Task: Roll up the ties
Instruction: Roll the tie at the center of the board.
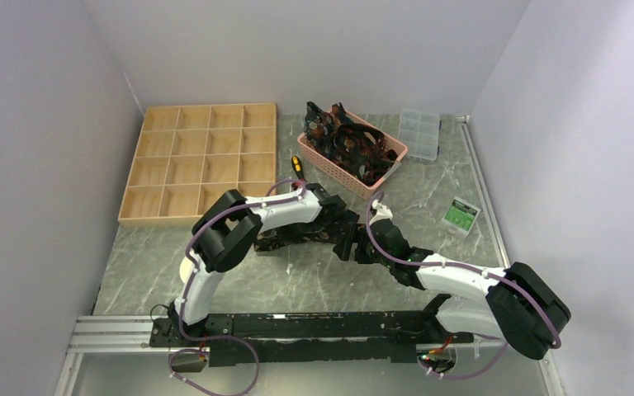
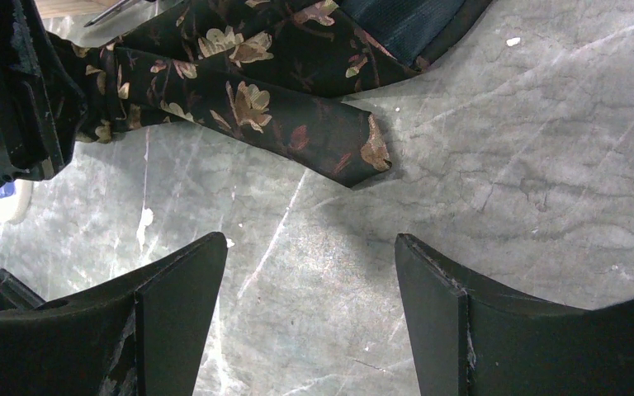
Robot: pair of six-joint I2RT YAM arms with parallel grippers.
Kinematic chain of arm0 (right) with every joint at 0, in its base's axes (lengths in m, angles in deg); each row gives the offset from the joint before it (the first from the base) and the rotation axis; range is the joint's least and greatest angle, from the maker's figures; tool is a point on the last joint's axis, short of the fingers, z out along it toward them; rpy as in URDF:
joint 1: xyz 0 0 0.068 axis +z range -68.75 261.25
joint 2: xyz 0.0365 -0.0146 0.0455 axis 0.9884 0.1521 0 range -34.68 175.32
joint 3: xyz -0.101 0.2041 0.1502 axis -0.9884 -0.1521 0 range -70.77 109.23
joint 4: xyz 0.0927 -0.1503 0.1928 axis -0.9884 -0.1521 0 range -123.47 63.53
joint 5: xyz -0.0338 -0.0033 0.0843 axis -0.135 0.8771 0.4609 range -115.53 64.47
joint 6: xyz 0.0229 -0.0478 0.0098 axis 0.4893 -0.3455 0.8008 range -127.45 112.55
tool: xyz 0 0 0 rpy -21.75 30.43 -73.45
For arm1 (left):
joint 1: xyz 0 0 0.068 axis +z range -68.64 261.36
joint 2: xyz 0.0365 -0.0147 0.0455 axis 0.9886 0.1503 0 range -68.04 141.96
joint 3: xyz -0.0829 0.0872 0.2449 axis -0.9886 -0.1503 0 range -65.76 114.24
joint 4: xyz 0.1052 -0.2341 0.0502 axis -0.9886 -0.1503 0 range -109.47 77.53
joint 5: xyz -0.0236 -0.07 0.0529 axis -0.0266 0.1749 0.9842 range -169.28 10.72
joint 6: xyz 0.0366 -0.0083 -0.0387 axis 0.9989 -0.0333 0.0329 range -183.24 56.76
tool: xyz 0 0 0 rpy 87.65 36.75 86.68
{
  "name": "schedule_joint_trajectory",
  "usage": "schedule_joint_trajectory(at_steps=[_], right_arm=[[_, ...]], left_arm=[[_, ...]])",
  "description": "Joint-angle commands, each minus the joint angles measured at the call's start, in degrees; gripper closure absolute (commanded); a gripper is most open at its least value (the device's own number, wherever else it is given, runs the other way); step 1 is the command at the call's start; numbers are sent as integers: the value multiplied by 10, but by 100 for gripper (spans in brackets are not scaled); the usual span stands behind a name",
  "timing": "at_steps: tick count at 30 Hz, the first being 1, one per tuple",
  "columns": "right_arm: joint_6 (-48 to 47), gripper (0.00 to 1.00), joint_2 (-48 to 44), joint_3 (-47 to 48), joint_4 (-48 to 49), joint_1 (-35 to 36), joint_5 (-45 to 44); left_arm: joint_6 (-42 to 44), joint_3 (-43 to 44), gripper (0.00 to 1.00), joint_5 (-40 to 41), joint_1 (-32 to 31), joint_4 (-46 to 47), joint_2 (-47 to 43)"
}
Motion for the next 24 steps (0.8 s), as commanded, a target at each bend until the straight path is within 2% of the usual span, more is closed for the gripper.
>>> schedule_joint_trajectory(at_steps=[1, 8, 15, 19, 24], right_arm=[[-9, 21, -10, -2, 8, -2, -8], [-8, 21, -4, -2, 13, -2, -4], [-17, 21, -14, 5, 1, -2, 1], [-34, 20, -26, 26, -19, -2, 15], [-43, 19, -25, 71, -37, -1, 52]], left_arm=[[4, 7, 57, -24, -6, 58, -16], [14, -4, 41, -41, -16, 84, -52], [25, -36, 33, -68, -17, 119, -132], [19, -91, 27, -73, -16, 156, -225], [13, -220, 24, -96, 12, 251, -380]])
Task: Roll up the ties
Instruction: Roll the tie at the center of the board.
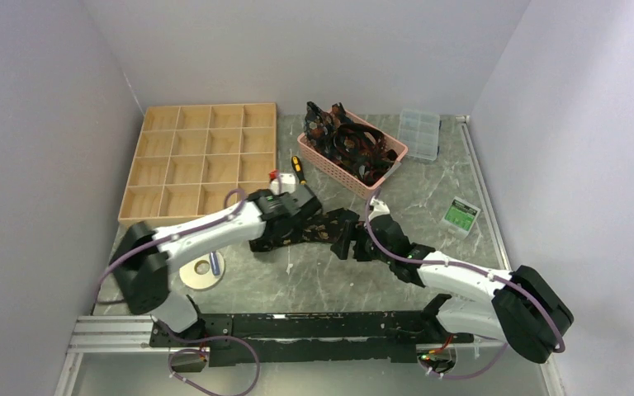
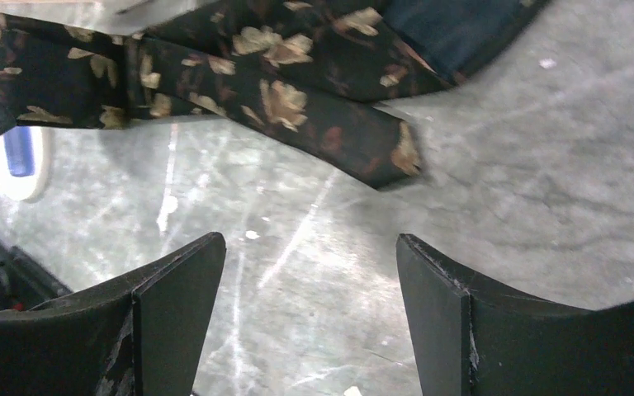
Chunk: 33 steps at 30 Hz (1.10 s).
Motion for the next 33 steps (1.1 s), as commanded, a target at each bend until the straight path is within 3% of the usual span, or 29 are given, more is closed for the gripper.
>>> schedule_joint_trajectory(at_steps=[1, 8, 12, 19, 25, 33], right_arm=[[-24, 19, -4, 65, -5, 1, 42], [-38, 19, 92, 187, -16, 41, 69], [-34, 19, 147, 239, -13, 65, 73], [-32, 20, 200, 273, -1, 74, 86], [-22, 20, 230, 306, 9, 93, 102], [-30, 30, 340, 417, -9, 131, 76]], left_arm=[[-6, -106, 24, -25, 30, 107, -143], [-23, -325, 20, -91, 174, 234, -390], [-28, -371, 20, -108, 231, 221, -470], [-13, -347, 20, -107, 268, 163, -447], [26, -353, 20, -197, 333, 203, -398], [0, -392, 21, -219, 403, 218, -444]])
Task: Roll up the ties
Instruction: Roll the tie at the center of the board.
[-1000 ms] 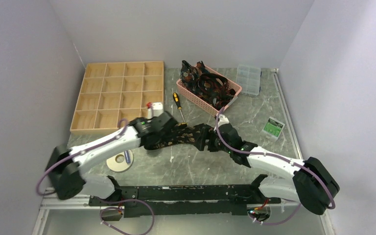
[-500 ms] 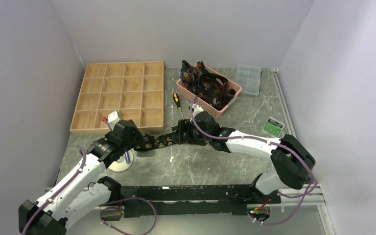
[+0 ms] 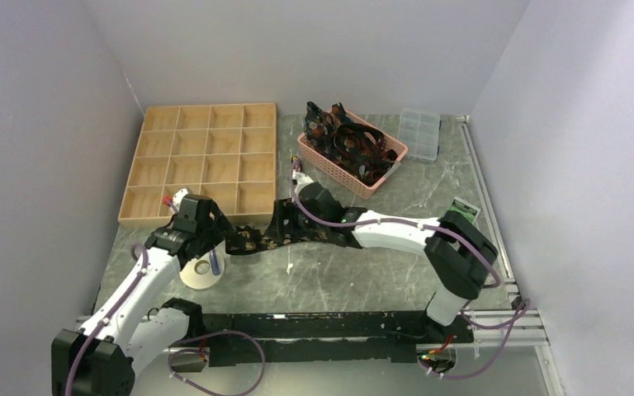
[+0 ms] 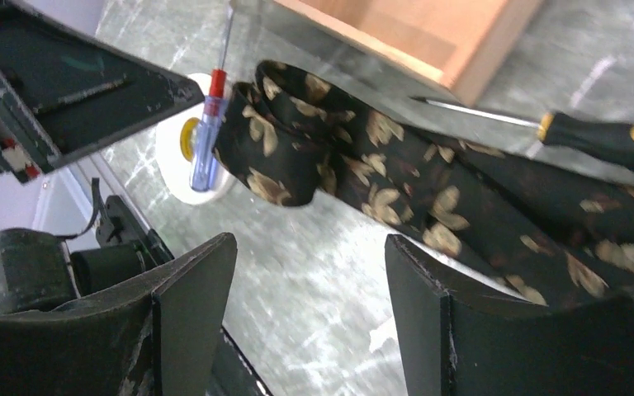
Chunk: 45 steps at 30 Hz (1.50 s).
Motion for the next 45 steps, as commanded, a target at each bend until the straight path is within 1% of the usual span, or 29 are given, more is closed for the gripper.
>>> schedule_joint_trajectory(at_steps=[1, 4, 7, 10, 14, 21, 27, 35, 39, 45], right_arm=[[-9, 30, 70, 84, -3, 16, -9], [-12, 30, 120, 132, -23, 26, -10], [-11, 31, 156, 160, -29, 31, 0], [-11, 31, 183, 178, -32, 34, 7], [-15, 35, 207, 192, -38, 34, 14], [-8, 46, 212, 154, -15, 22, 7], [-1, 52, 207, 121, 14, 11, 13], [22, 62, 204, 77, 70, -12, 50], [42, 68, 205, 55, 128, -24, 90], [77, 70, 219, 49, 187, -29, 131]], left_arm=[[-15, -17, 21, -10, 25, 6, -48], [-16, -16, 21, 1, 34, -8, -61], [-11, -13, 21, 3, 38, -17, -68], [-1, -18, 21, -8, 39, -9, -81], [15, -23, 21, -29, 39, 5, -85], [35, -40, 22, -88, 39, 44, -59], [48, -57, 22, -128, 39, 82, -23], [67, -64, 24, -175, 39, 143, 17], [68, -75, 27, -192, 39, 175, 34], [67, -79, 28, -180, 39, 169, 34]])
